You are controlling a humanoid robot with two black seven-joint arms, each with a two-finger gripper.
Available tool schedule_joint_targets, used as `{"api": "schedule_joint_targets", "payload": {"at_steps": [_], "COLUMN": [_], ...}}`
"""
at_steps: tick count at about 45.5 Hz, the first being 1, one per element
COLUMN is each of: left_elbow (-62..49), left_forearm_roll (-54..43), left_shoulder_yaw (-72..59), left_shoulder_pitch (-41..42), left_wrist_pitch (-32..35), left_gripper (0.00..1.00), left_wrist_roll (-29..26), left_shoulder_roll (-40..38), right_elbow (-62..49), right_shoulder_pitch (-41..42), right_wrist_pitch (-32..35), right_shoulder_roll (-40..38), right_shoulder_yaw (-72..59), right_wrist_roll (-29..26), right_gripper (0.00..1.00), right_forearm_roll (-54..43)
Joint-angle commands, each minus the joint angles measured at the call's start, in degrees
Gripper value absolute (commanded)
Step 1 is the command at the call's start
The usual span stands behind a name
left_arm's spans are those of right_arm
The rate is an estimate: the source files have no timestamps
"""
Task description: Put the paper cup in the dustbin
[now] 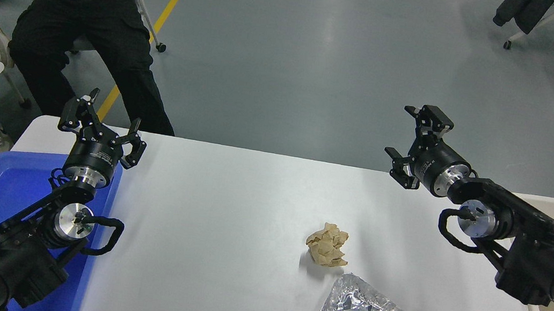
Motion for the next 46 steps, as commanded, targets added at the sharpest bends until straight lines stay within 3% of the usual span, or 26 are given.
{"api": "schedule_joint_targets", "payload": {"at_steps": [1, 46], "left_elbow": [0.0, 0.0], "left_forearm_roll": [0.0, 0.0], "left_shoulder_yaw": [0.0, 0.0], "left_shoulder_pitch": [0.0, 0.0], "left_wrist_pitch": [0.0, 0.0], "left_gripper": [1.00, 1.00], "left_wrist_roll": [0.0, 0.0], "left_shoulder_roll": [0.0, 0.0], "right_elbow": [0.7, -4.3], "right_shoulder_pitch": [-1.0, -6.6], "right_wrist_pitch": [-0.7, -0.2], "right_shoulder_roll": [1.9, 12.4], "right_shoulder_yaw": [4.7, 20.0], "right_wrist_roll": [0.1, 0.2], "right_gripper": [0.99, 0.99], "right_forearm_roll": [0.1, 0.1]}}
